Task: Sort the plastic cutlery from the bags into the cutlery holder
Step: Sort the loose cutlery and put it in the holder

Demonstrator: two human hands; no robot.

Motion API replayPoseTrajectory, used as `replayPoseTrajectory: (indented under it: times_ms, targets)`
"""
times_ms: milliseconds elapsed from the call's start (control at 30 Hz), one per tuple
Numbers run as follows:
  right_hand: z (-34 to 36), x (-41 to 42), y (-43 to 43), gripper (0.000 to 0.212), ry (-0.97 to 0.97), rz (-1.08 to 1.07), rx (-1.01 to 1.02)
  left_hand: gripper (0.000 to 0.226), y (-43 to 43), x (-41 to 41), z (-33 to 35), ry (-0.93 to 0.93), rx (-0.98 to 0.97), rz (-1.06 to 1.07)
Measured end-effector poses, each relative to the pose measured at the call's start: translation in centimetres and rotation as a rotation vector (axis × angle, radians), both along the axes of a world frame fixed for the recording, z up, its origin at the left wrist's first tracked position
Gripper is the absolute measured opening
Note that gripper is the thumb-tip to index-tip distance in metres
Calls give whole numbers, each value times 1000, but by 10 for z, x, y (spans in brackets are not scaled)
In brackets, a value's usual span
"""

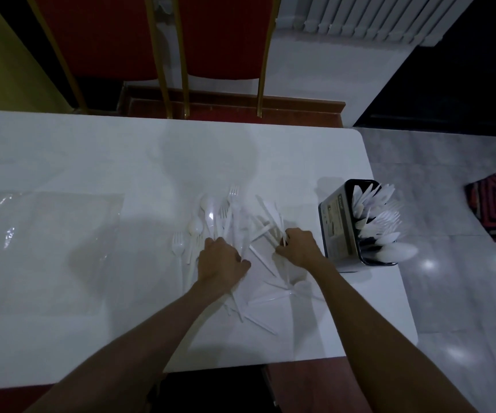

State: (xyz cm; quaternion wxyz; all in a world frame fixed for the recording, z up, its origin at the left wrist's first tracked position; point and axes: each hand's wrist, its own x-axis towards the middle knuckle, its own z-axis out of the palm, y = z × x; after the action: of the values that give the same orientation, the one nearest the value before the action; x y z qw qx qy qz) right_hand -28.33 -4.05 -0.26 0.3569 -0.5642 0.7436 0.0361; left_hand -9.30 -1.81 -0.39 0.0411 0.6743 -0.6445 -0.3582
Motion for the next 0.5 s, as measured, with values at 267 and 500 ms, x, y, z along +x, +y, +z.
replayPoseTrajectory:
  times_ms: [267, 500]
  targets:
    - [20, -1, 1, 38, -130, -105, 142, 32, -16, 20, 19, 258, 211, 272]
    - [-11, 36, 28, 53, -46, -122, 49, 23, -12, 29, 11, 454, 282, 497]
